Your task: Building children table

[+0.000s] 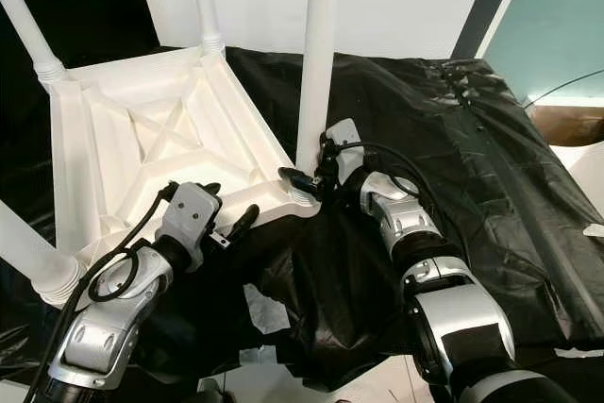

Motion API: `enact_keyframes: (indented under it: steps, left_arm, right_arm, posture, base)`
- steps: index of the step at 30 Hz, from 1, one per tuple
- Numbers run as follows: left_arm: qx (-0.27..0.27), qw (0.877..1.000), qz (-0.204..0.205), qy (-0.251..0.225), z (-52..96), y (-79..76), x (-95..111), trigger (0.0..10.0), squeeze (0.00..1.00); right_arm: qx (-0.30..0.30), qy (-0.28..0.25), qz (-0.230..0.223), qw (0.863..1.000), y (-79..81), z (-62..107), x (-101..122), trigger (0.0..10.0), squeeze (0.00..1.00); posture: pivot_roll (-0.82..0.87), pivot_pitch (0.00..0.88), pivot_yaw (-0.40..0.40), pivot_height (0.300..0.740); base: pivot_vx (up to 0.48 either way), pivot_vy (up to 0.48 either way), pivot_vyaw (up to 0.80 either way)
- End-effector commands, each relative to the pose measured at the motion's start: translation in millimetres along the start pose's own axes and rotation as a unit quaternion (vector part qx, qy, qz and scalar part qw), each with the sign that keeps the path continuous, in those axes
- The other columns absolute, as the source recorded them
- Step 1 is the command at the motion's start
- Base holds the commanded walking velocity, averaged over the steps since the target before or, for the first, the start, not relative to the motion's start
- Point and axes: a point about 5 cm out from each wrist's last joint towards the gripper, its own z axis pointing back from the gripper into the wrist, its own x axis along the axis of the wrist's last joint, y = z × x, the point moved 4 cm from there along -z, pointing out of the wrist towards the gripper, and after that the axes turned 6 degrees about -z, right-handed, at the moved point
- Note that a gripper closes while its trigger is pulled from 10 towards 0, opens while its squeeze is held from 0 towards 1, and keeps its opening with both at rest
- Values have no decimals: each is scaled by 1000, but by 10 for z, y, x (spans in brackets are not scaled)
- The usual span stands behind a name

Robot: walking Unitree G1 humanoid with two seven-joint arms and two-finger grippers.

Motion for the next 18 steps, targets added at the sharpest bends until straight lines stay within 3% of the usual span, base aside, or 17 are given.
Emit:
enact_keyframes:
  steps: [1, 2, 7, 10, 18]
  left_arm:
    - [30, 1000, -3, 3, 2, 50, -19, 10000, 0]
    - [31, 1000, -2, 3, -3, 52, -19, 10000, 0]
    - [32, 999, -1, 6, -24, 51, -26, 10000, 0]
    - [30, 1000, -6, 7, -30, 47, -34, 10000, 0]
    - [27, 1000, -10, 9, -50, 51, -43, 10000, 0]
  right_arm:
    - [-26, 41, 8, 999, -45, 30, -166, 0, 0]
    - [-48, 43, 6, 998, -77, 29, -182, 10000, 0]
    - [-115, 34, -16, 993, -101, 6, -202, 10000, 0]
    - [-174, 15, -43, 984, -12, -37, -221, 10000, 0]
    - [-251, -5, -61, 966, 77, -53, -220, 10000, 0]
  posture:
    - [141, 10, -74, 740]
    - [139, 7, -72, 740]
    - [135, 3, -68, 740]
    - [131, 0, -61, 740]
    - [126, 0, -55, 740]
  base:
    - [0, 0, 0]
    - [0, 0, 0]
    - [0, 0, 0]
    - [0, 0, 0]
    - [0, 0, 0]
